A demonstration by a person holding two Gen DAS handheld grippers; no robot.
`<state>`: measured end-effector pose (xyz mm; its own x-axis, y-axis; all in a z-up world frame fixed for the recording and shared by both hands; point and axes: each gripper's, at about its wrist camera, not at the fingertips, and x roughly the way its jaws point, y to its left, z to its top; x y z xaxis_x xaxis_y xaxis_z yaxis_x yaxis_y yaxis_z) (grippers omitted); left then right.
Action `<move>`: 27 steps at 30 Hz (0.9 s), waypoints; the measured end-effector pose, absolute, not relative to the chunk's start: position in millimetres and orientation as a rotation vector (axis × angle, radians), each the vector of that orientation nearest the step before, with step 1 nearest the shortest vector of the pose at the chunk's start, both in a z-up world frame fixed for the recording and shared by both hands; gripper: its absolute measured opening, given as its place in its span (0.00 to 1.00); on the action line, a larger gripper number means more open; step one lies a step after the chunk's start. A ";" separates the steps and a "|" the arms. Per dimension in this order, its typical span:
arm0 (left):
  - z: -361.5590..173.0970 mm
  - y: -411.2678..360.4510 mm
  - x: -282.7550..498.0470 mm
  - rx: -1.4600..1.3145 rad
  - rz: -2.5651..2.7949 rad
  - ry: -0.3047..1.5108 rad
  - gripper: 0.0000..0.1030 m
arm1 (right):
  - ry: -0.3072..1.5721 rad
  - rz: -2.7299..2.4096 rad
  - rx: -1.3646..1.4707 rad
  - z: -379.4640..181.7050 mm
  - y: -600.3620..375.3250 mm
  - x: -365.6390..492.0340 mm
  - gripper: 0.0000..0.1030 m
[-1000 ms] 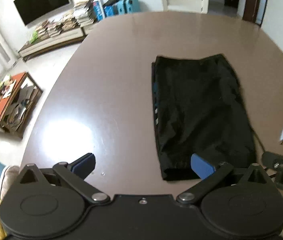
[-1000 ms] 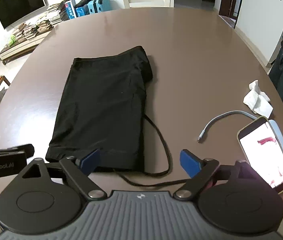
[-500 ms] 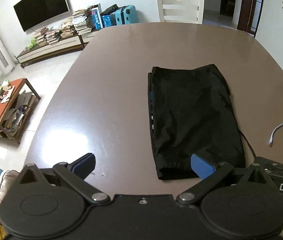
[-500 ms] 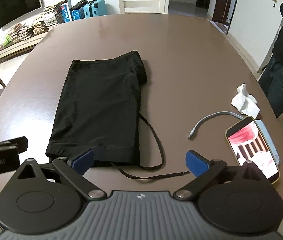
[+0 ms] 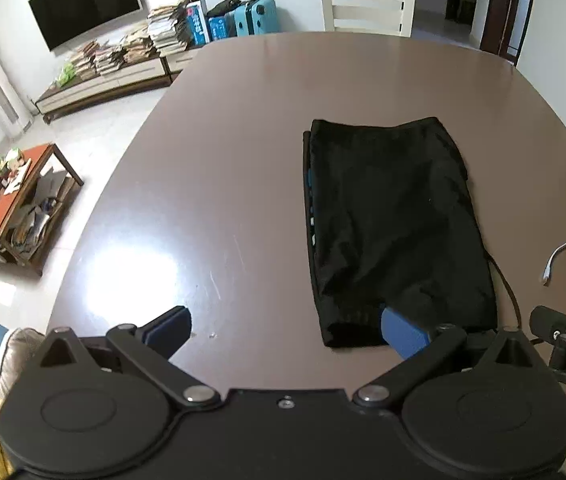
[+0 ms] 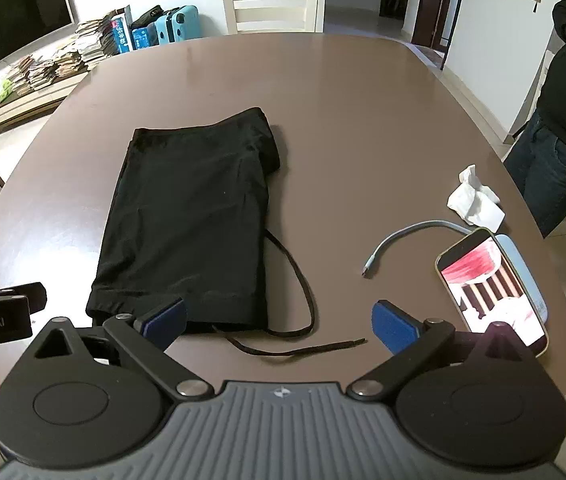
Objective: Fold clothes
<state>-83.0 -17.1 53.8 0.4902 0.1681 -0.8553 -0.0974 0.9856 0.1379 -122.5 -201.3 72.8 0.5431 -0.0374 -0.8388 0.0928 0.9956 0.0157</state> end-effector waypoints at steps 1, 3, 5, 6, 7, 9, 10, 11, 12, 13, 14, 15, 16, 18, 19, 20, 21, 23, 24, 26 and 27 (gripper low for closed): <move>52.6 -15.9 -82.7 0.079 0.172 1.053 0.99 | 0.995 -0.078 0.060 72.7 -200.3 -122.8 0.96; 51.0 -14.1 -83.3 0.085 0.183 1.059 0.99 | 0.997 -0.078 0.060 72.4 -198.5 -123.2 0.96; 49.9 -12.1 -84.0 0.085 0.190 1.065 0.99 | 0.999 -0.075 0.061 72.0 -197.7 -123.2 0.96; 49.6 -10.9 -84.4 0.086 0.191 1.066 0.99 | 1.004 -0.075 0.059 71.1 -197.1 -123.0 0.96; 49.4 -10.2 -85.2 0.088 0.193 1.066 0.99 | 1.008 -0.073 0.058 70.5 -196.5 -123.1 0.96; 49.2 -9.5 -86.0 0.089 0.192 1.065 0.99 | 1.011 -0.069 0.055 69.9 -195.7 -123.5 0.96; 49.4 -9.6 -86.7 0.088 0.191 1.065 0.99 | 1.010 -0.068 0.053 70.1 -195.4 -123.9 0.96; 49.9 -9.7 -87.3 0.087 0.189 1.066 0.99 | 1.012 -0.067 0.053 70.4 -195.3 -124.0 0.96; 50.4 -10.2 -87.8 0.089 0.185 1.068 0.99 | 1.014 -0.066 0.054 70.7 -195.4 -124.1 0.96; 51.2 -10.9 -88.1 0.095 0.182 1.067 0.99 | 1.016 -0.065 0.052 71.0 -195.4 -124.1 0.96; 52.2 -11.6 -88.6 0.102 0.182 1.061 0.99 | 1.018 -0.063 0.050 71.3 -195.5 -124.1 0.96; 52.5 -11.9 -89.1 0.107 0.185 1.056 0.99 | 1.014 -0.058 0.037 72.2 -194.9 -124.7 0.96; 52.5 -11.6 -89.2 0.106 0.186 1.055 0.99 | 1.009 -0.059 0.027 72.5 -194.5 -125.0 0.96; 52.9 -10.4 -90.1 0.097 0.189 1.055 0.99 | 1.007 -0.061 0.033 72.4 -195.9 -125.2 0.96; 52.6 -10.0 -90.4 0.094 0.190 1.057 0.99 | 1.008 -0.059 0.043 72.1 -197.0 -125.4 0.96; 52.2 -9.8 -90.6 0.092 0.192 1.059 0.99 | 1.009 -0.060 0.046 72.1 -197.5 -125.7 0.96; 51.8 -9.7 -90.8 0.093 0.193 1.060 0.99 | 1.009 -0.061 0.048 72.1 -197.9 -126.0 0.96; 51.5 -9.8 -91.5 0.094 0.192 1.062 0.99 | 1.006 -0.065 0.050 72.6 -198.7 -126.6 0.96; 51.7 -10.1 -91.6 0.096 0.192 1.061 0.99 | 1.004 -0.065 0.050 72.8 -198.7 -126.7 0.96; 51.8 -10.8 -91.8 0.100 0.191 1.060 0.99 | 1.001 -0.067 0.050 73.1 -198.9 -127.0 0.96; 51.4 -10.8 -91.8 0.101 0.192 1.061 0.99 | 1.001 -0.066 0.052 73.1 -199.1 -127.2 0.97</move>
